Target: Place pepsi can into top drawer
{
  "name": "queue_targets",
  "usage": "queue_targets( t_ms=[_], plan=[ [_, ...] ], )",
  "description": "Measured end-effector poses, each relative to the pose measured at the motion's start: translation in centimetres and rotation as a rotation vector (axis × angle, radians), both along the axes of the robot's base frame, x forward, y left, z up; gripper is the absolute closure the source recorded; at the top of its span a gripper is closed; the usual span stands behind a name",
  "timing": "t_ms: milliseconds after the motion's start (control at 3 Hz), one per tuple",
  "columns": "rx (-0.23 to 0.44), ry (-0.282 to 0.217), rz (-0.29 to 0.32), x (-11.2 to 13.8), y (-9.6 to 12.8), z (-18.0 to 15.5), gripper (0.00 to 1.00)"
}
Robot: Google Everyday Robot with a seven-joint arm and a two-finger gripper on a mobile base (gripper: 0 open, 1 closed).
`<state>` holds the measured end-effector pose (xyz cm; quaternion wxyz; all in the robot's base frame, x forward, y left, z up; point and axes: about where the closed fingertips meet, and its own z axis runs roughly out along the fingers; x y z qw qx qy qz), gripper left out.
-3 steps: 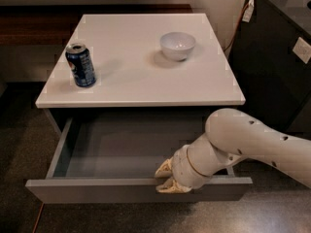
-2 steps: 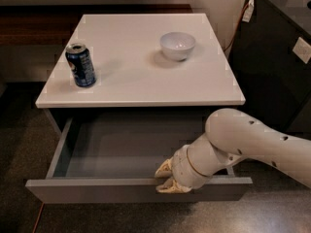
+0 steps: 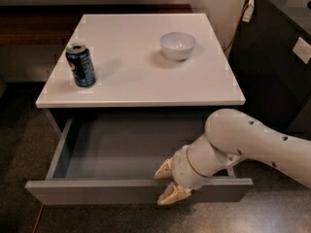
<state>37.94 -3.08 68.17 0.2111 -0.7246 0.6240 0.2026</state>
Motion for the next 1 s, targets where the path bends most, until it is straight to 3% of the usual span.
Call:
queue_targets(
  t_ms=[333, 667, 1000],
  plan=[
    [0.019, 0.024, 0.002, -2.8, 0.7, 0.9, 0.0],
    [0.043, 0.038, 0.011, -5.8, 1.7, 2.9, 0.0],
    [0.051, 0.016, 0.027, -6.6, 2.3, 5.6, 0.0]
  ],
)
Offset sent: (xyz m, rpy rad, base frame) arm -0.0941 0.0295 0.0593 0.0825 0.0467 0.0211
